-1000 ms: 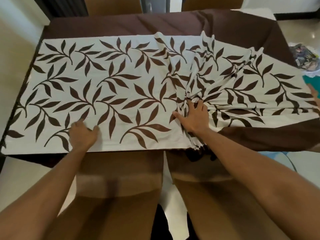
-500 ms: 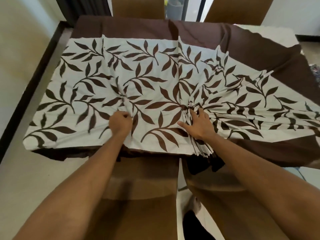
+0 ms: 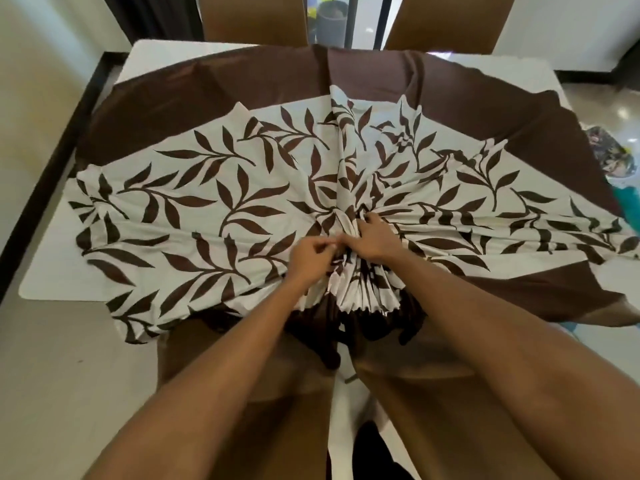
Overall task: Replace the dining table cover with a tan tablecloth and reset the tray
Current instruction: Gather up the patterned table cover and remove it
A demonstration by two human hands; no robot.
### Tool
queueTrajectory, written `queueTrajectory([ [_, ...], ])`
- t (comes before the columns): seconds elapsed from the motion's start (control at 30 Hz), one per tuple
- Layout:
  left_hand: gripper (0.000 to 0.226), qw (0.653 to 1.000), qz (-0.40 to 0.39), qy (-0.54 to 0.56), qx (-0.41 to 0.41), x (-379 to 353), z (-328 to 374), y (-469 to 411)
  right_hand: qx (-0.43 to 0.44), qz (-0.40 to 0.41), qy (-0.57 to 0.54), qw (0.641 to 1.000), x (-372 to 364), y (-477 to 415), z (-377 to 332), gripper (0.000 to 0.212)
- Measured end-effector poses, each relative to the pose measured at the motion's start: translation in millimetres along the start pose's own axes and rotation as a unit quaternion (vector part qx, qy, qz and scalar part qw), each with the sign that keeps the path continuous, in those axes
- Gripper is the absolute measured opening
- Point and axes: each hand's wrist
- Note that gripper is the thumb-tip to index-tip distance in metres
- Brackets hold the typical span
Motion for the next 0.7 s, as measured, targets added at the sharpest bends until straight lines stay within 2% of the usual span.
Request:
queueTrajectory([
  [0.1,0.019,0.989,0.115,-0.095,-0.019,64,-29,13,0.012,0.025,0.037,0.999,-17,5,0,0.09],
  [0.2,0.033,0.942,0.23,-0.24,0.041,126,-65,28,0.011,0.034,0.042,0.999,-25,2,-1,0.089],
  [0.3,0.057,0.905,0.215,-0.327,0.166,161,-88,35,0.004,0.03,0.042,0.999,-22,-2,0,0.087],
  [0.37,0.066,0.904,0.207,-0.328,0.18,159,-89,33,0.003,0.027,0.043,0.999,-21,-2,2,0.087],
  [0.47,0.068,0.931,0.224,-0.248,0.149,128,-73,20,0.003,0.027,0.046,0.999,-23,-1,2,0.088],
  [0.53,0.066,0.959,0.22,-0.115,0.138,94,-50,7,0.006,0.022,0.054,0.998,-20,0,1,0.088],
  [0.63,0.066,0.976,0.151,0.076,0.136,30,-8,-10,0.019,0.004,0.048,0.999,-11,1,2,0.084],
  [0.7,0.073,0.984,0.08,0.099,0.125,-15,10,-16,0.035,-0.02,0.012,0.999,1,0,5,0.077],
])
Point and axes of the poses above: each hand's wrist, its own y-axis away from the middle knuckle, its own x-axis out of the back of the hand, z = x × y, and after that the axes turned 10 degrees about -x, right-handed
